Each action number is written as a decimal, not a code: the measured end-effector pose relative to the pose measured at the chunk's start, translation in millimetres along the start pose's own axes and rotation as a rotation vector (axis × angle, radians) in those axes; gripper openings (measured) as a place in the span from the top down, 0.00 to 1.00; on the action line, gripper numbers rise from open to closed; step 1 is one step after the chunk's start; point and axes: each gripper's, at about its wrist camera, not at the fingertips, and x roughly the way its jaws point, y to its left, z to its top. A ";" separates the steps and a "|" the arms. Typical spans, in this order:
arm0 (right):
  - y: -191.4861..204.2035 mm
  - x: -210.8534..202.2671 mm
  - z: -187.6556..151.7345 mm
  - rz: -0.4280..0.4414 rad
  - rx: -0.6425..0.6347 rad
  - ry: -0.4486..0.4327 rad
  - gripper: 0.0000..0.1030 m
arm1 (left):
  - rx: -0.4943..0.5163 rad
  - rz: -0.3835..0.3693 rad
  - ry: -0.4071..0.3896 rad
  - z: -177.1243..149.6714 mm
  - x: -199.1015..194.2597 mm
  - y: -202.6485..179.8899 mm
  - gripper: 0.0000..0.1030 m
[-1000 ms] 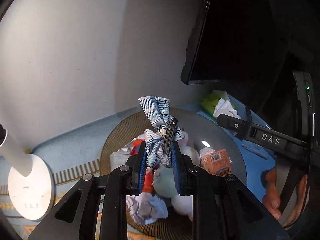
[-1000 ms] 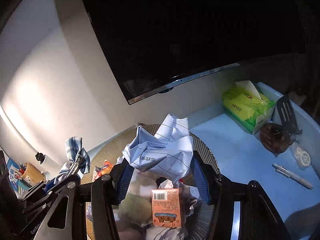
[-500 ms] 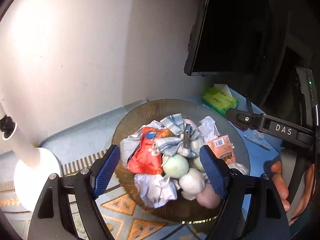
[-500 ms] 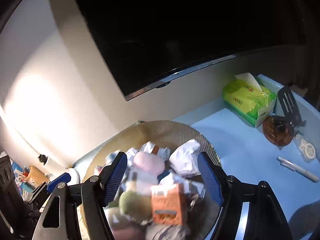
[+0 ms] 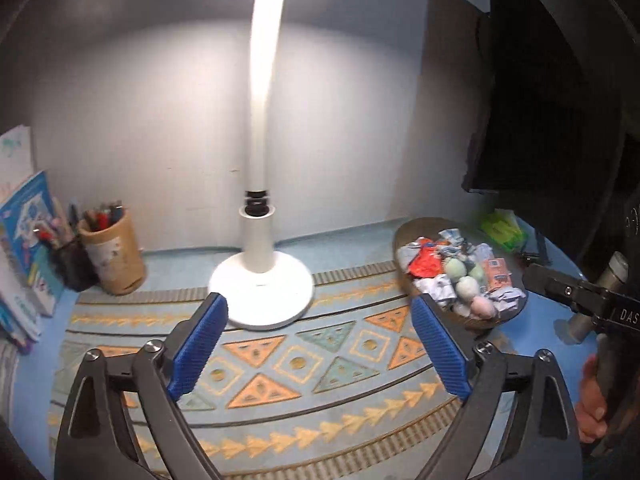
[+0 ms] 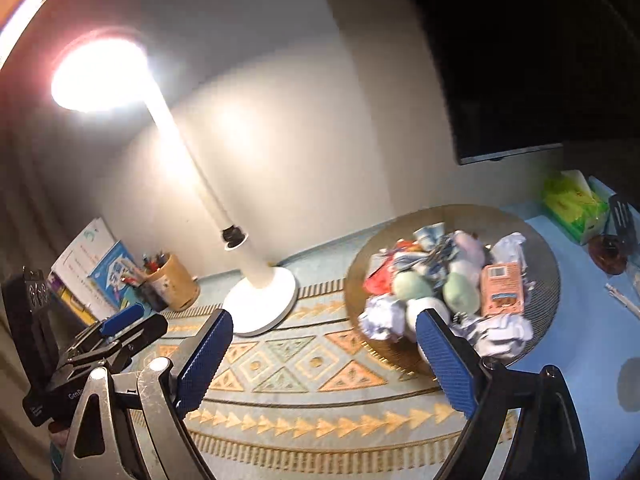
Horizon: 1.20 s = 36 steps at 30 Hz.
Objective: Organize objects
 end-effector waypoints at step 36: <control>73.6 153.2 -143.6 -0.269 -0.188 0.380 0.00 | -0.123 0.272 0.300 -142.2 44.9 105.3 0.01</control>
